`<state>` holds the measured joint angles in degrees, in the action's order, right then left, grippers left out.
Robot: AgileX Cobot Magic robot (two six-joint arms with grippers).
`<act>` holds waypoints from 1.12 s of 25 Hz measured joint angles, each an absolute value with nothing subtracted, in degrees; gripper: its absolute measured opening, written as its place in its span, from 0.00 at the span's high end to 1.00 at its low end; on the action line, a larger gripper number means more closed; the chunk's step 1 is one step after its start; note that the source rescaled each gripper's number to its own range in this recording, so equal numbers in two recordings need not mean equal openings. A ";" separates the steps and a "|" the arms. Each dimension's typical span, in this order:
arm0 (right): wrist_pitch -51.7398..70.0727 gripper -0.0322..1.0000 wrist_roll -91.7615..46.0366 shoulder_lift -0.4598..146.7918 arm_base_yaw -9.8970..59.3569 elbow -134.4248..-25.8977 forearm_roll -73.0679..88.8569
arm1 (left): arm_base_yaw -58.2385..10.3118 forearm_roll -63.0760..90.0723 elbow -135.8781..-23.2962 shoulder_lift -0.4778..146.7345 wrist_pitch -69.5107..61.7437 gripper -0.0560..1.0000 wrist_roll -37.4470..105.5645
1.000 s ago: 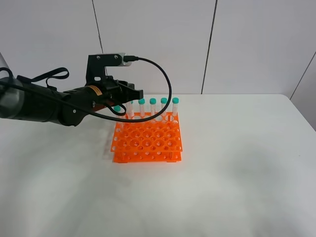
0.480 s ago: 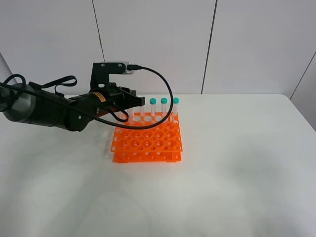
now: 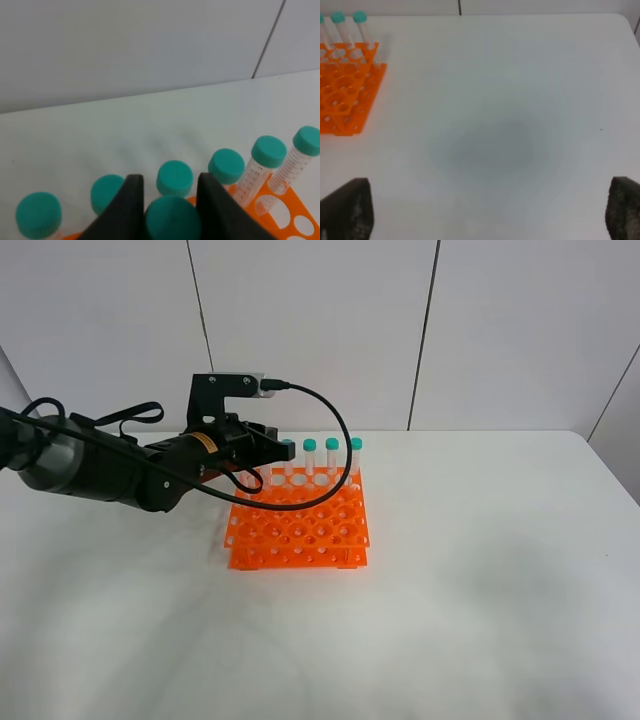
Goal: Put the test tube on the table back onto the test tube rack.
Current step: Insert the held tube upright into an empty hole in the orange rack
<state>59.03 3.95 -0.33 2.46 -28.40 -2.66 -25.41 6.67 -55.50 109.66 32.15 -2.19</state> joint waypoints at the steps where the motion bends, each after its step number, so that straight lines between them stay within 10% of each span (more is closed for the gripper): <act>1: 59.03 0.00 3.95 -0.33 2.46 -28.40 -2.66 | -25.41 6.67 -55.50 109.89 32.34 0.94 -2.19; 28: 59.03 0.00 3.95 -0.33 2.46 -28.40 -2.55 | -25.23 6.71 -58.54 115.45 30.18 0.94 -8.15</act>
